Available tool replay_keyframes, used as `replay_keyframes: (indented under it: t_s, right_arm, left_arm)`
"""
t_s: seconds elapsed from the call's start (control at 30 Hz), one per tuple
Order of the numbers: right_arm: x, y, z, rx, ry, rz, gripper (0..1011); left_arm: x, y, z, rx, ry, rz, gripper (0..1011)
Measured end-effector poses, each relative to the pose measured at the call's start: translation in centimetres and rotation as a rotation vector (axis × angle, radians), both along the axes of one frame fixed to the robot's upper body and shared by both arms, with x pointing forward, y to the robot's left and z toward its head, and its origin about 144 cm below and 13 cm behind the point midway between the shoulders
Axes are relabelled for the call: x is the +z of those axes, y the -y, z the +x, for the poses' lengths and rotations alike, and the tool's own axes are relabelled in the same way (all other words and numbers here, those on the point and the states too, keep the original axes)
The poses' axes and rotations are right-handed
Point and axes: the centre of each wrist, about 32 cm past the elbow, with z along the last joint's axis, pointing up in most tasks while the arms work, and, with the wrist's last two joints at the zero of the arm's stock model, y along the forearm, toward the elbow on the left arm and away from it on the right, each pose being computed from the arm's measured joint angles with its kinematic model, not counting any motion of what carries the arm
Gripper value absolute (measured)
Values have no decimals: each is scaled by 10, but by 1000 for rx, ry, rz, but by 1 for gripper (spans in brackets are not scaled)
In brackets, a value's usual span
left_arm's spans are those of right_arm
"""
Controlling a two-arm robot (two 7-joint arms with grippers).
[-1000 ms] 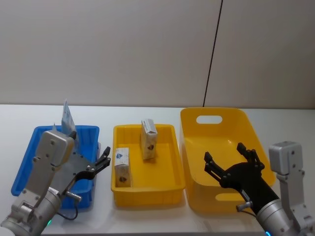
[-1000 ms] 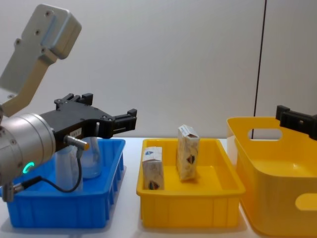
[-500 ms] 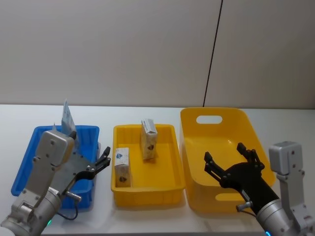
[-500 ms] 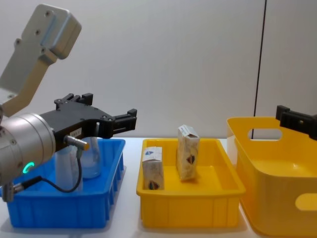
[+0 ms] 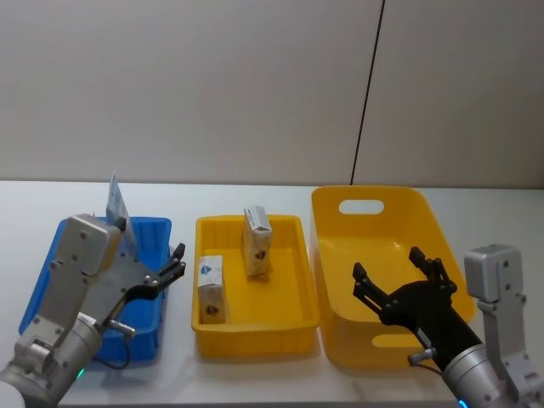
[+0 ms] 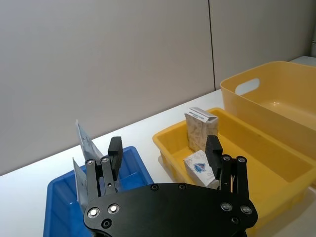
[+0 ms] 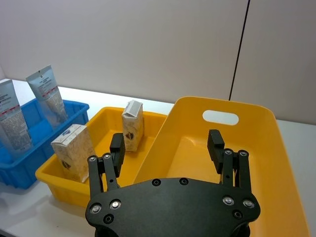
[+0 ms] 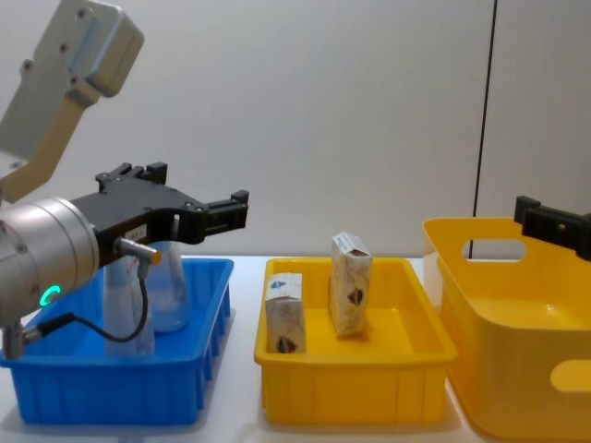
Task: Bimanual collaborative sorting of washing and personal care products
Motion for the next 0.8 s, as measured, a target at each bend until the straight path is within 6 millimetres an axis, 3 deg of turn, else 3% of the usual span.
replay_keyframes:
  t_s: [0.8]
  right_arm:
    - [0, 0, 0, 0, 0, 0, 1002]
  left_arm:
    - [2, -16, 9, 158, -31, -21, 1001]
